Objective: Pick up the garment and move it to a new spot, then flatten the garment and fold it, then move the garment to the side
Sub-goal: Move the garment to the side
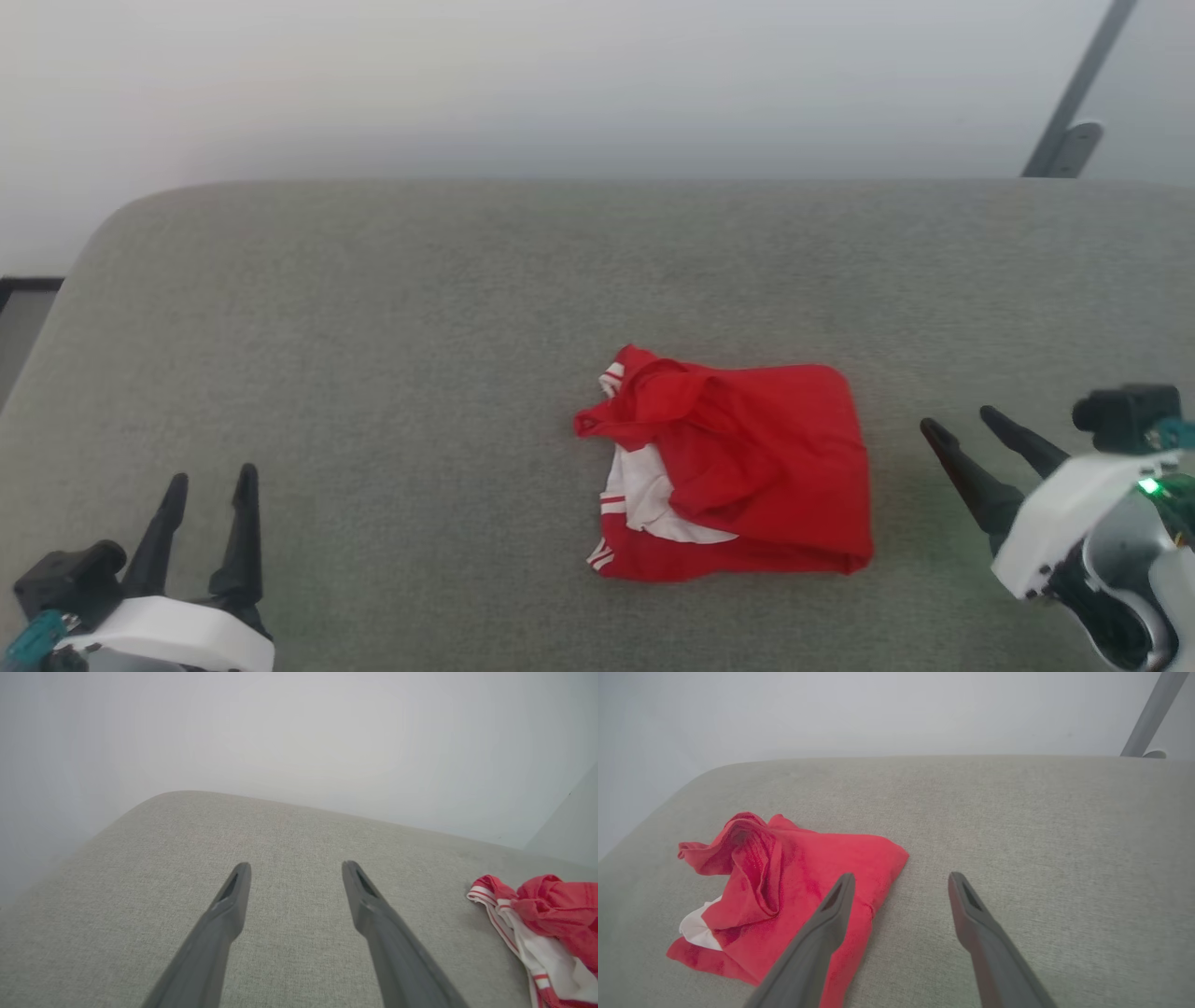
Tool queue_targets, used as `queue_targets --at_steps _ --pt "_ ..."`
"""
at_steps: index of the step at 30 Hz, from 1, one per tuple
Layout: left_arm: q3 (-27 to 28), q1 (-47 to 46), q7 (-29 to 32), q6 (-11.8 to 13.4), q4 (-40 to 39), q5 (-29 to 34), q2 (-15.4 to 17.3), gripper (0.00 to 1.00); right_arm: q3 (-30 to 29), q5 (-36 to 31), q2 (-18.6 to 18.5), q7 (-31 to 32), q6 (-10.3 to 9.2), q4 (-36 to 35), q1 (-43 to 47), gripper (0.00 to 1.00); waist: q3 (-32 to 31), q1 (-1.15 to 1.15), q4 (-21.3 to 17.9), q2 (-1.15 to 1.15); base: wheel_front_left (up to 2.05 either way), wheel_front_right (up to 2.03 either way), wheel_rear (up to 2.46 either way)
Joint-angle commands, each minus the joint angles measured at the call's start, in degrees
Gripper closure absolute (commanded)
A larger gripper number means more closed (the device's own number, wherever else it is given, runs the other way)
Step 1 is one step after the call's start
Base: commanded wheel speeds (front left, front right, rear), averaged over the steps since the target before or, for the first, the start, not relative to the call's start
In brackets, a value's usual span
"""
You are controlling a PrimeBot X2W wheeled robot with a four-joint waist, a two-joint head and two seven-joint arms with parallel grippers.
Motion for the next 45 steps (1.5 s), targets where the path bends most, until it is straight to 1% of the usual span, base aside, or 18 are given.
queue_targets --at_steps 1,5,11,12,15,22,27,28,29,39,45 --pt "-0.34 -0.90 -0.24 -0.16 0.22 0.02 -0.34 0.00 0.51 0.88 -0.03 2.11 0.00 0.28 -1.18 0.00 0.86 0.00 1.01 0.00 0.00 0.00 0.00" --pt "-1.33 -1.88 -0.24 -0.17 0.45 -0.23 -0.71 0.00 1.41 2.43 -0.31 9.73 0.00 0.91 -3.65 0.00 2.36 0.00 2.48 0.00 0.00 0.00 0.00" --pt "-2.83 -3.78 -0.25 -0.17 0.99 -0.60 -1.31 0.00 1.95 2.17 -0.44 21.37 0.00 1.77 -7.25 0.00 5.05 0.00 4.37 0.00 0.00 0.00 0.00" --pt "-2.83 -3.78 -0.25 -0.17 0.99 -0.60 -1.31 0.00 1.95 2.17 -0.44 21.37 0.00 1.77 -7.25 0.00 5.05 0.00 4.37 0.00 0.00 0.00 0.00" --pt "-3.65 -4.78 -0.25 -0.15 1.41 -0.68 -1.57 0.00 1.60 1.11 -0.24 26.81 0.00 2.53 -8.71 0.00 6.45 0.00 5.24 0.00 0.00 0.00 0.00" --pt "-5.36 -7.35 -0.25 -0.14 2.15 -0.90 -2.22 0.00 1.14 -1.61 2.35 37.97 0.00 4.95 -10.81 0.00 9.60 0.00 6.96 0.00 0.00 0.00 0.00" --pt "-6.23 -8.79 -0.24 -0.14 2.76 -0.94 -2.57 0.00 1.16 -2.52 5.16 43.68 0.01 6.01 -10.64 0.00 11.00 0.00 7.93 0.00 0.00 0.00 0.00" --pt "-6.27 -8.97 -0.25 -0.14 2.87 -0.97 -2.67 0.00 0.96 -2.48 5.64 44.51 0.02 5.92 -10.50 0.27 11.12 0.00 8.03 0.00 0.00 0.00 0.00" --pt "-6.28 -9.14 -0.24 -0.15 2.95 -0.99 -2.78 0.00 1.31 -2.53 5.89 45.27 0.03 5.23 -10.41 1.00 11.21 0.00 8.12 0.00 0.00 0.00 0.00" --pt "-5.82 -9.98 -0.24 -0.15 2.85 -0.93 -3.03 0.00 -3.68 -4.15 4.32 47.83 0.00 -1.38 -11.51 1.00 11.57 0.00 7.18 0.00 0.00 0.00 0.00" --pt "-6.42 -10.80 -0.25 -0.15 2.31 -0.32 -2.64 0.00 -6.74 -5.77 2.45 47.39 0.00 -4.42 -12.49 1.00 11.50 0.00 5.60 0.00 0.00 0.00 0.00"
